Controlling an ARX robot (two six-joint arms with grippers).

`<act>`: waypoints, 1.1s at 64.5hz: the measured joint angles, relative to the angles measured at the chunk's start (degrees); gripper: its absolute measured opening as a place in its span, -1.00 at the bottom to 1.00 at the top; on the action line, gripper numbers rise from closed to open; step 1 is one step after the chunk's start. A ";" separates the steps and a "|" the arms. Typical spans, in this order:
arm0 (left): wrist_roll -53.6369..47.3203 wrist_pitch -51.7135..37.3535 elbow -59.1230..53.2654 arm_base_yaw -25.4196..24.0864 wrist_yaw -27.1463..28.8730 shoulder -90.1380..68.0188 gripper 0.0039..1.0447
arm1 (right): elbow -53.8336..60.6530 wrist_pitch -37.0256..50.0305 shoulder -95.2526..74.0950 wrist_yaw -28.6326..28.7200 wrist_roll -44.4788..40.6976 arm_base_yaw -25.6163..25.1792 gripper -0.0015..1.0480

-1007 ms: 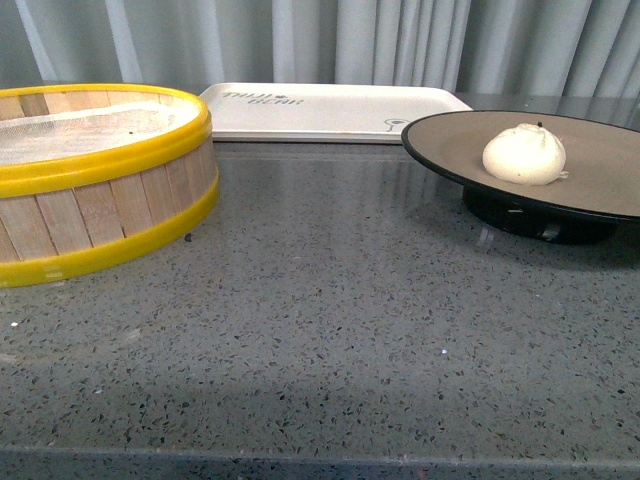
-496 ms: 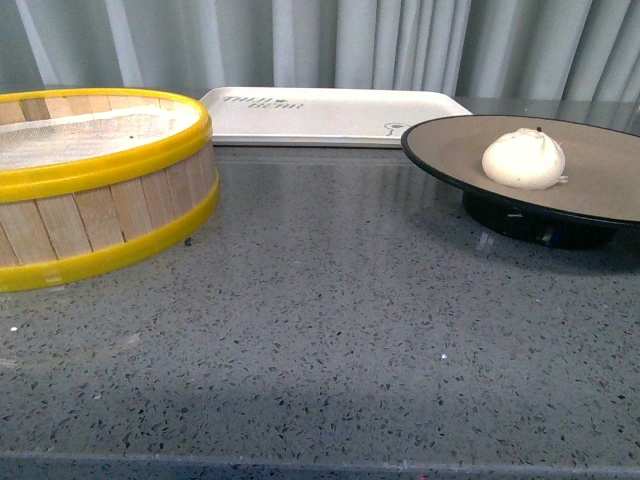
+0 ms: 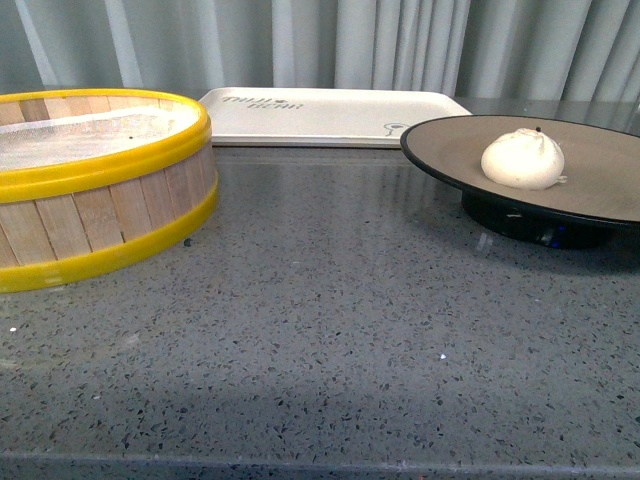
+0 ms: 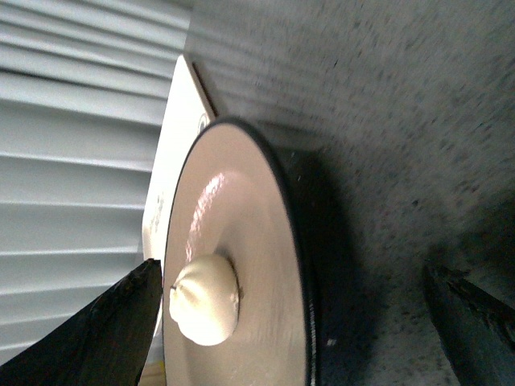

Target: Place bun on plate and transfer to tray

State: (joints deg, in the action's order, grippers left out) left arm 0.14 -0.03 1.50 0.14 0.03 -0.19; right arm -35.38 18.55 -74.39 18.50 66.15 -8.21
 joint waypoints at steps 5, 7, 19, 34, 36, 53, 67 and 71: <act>0.00 0.00 0.00 0.00 -0.02 0.00 0.88 | -0.48 0.20 -1.11 0.96 1.27 1.36 0.84; 0.00 0.00 0.00 0.00 0.00 0.00 0.88 | -0.70 0.44 -1.77 1.42 1.81 2.21 0.84; 0.00 0.00 0.00 0.00 0.00 0.00 0.88 | -1.49 1.16 -3.19 3.15 3.61 4.02 0.79; 0.00 0.00 0.00 0.00 0.00 0.00 0.88 | -1.66 1.09 -3.26 3.80 3.69 4.24 0.06; 0.00 0.00 0.00 0.00 0.00 0.00 0.88 | -1.70 1.07 -3.23 3.80 3.67 4.24 -0.05; 0.00 0.00 0.00 0.00 0.00 0.00 0.88 | -1.75 1.53 -3.52 4.52 3.19 4.02 -0.90; 0.00 0.00 0.00 0.00 0.00 0.00 0.88 | -1.29 1.22 -0.83 4.09 0.37 4.28 -0.95; 0.00 0.00 0.00 0.00 0.00 0.00 0.88 | -1.31 1.11 2.03 4.11 -0.83 3.96 -0.95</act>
State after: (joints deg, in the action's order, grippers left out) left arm 0.14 -0.03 1.50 0.14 0.03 -0.19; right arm -36.69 19.66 -72.36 22.61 65.32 -4.25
